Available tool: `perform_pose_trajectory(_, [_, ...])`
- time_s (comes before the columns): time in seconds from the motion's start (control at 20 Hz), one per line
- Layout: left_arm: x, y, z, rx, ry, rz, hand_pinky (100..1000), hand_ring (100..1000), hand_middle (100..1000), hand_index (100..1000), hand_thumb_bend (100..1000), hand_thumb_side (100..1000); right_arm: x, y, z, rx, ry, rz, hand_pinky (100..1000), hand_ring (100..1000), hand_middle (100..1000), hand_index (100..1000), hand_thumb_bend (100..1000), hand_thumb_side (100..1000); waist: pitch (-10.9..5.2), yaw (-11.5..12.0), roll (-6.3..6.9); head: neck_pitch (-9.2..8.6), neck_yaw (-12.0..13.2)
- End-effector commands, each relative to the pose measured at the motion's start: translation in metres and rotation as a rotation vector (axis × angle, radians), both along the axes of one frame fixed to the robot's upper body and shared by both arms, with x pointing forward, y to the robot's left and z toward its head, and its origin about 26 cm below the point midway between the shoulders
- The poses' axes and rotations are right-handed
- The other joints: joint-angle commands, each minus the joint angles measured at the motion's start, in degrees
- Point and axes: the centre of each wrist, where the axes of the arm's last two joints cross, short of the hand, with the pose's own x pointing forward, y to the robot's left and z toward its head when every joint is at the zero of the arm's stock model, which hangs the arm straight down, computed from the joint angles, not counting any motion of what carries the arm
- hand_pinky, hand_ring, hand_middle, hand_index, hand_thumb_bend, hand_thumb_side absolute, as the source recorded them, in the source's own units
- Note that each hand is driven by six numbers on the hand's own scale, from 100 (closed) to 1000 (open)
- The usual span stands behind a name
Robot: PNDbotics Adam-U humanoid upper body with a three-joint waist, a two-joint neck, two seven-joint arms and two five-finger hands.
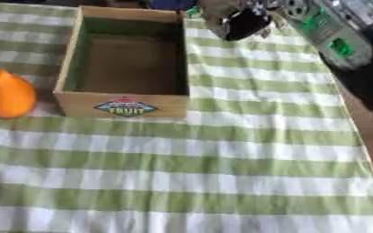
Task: Pick up objects on the table and place them in the box.
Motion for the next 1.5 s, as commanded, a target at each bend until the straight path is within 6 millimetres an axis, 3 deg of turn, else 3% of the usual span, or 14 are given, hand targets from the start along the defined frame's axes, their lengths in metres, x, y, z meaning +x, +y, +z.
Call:
perform_pose_trajectory(0.05, [-0.004,-0.001,0.012,0.034,-0.037,-0.011,739,806,747,815,100,959,0.005,0.008,0.015,0.002,-0.057,-0.003,668,737,436,493,100,341,-1.35,0.31,0.27,-0.91,-0.78])
perform_pose_trajectory(0.45, [-0.002,-0.010,0.019,0.029,-0.061,-0.057,738,805,747,815,100,958,0.024,0.043,0.025,0.039,-0.117,0.034,667,730,433,494,100,332,-0.52,2.41,0.24,-3.31,-2.62])
perform_pose_trajectory(0.7, [-0.001,-0.013,0.022,0.021,-0.070,-0.074,737,805,747,814,100,957,0.035,0.060,0.023,0.053,-0.126,0.052,665,725,433,497,100,330,0.08,3.33,0.13,-3.88,-3.59])
perform_pose_trajectory(1.05, [0.000,-0.019,0.028,0.017,-0.095,-0.105,736,805,747,813,100,956,0.055,0.082,0.003,0.050,-0.088,0.056,661,723,434,500,100,330,1.12,5.05,-0.12,-4.16,-5.14])
perform_pose_trajectory(1.5, [0.000,-0.022,0.031,0.007,-0.109,-0.115,734,805,747,812,100,955,0.075,0.077,-0.030,0.081,0.049,0.078,680,741,480,563,100,305,2.24,5.97,-0.50,-3.60,-4.92])
